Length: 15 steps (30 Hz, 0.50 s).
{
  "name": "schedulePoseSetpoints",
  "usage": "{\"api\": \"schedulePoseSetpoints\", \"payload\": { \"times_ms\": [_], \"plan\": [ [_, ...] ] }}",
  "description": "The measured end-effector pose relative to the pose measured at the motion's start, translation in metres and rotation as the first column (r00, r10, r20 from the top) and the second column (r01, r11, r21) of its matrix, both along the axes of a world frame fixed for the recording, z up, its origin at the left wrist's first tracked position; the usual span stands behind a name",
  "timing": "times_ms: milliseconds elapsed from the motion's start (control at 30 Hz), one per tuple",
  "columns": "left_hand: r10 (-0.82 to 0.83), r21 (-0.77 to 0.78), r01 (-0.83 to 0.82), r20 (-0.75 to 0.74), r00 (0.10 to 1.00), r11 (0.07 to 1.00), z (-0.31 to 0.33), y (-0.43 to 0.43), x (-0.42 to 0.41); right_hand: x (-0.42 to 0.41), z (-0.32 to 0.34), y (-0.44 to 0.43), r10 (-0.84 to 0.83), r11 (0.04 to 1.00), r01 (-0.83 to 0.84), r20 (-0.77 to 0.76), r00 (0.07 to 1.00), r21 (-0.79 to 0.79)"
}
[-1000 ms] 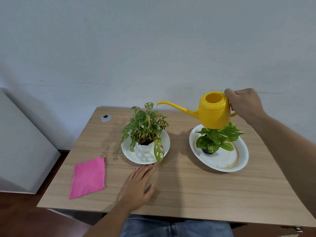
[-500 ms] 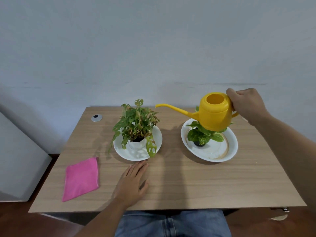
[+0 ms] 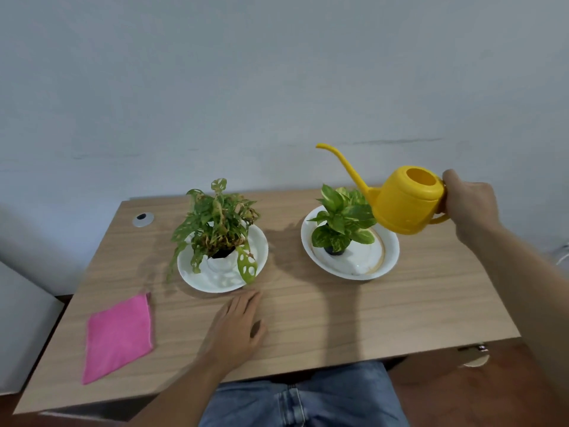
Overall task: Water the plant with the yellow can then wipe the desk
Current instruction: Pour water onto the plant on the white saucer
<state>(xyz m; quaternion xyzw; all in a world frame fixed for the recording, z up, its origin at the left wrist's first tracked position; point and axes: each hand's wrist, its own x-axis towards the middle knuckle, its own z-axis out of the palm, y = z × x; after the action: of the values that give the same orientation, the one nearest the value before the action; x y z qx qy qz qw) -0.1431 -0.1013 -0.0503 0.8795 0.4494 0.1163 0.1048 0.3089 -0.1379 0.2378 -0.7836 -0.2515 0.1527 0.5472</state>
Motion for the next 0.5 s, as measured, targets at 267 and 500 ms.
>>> {"api": "schedulePoseSetpoints", "payload": {
  "times_ms": [267,500],
  "plan": [
    [-0.118,-0.017,0.118,-0.032,0.992,0.993,0.004,0.011,0.050,0.027,-0.030,-0.038,-0.217,0.972,0.215,-0.004,0.976,-0.091],
    [-0.149,-0.059,0.146,-0.053,0.987,0.987,0.002,0.014,0.087,0.057,-0.079,-0.063,-0.180,0.984,0.170,-0.228,0.957,-0.061]
  ]
}}
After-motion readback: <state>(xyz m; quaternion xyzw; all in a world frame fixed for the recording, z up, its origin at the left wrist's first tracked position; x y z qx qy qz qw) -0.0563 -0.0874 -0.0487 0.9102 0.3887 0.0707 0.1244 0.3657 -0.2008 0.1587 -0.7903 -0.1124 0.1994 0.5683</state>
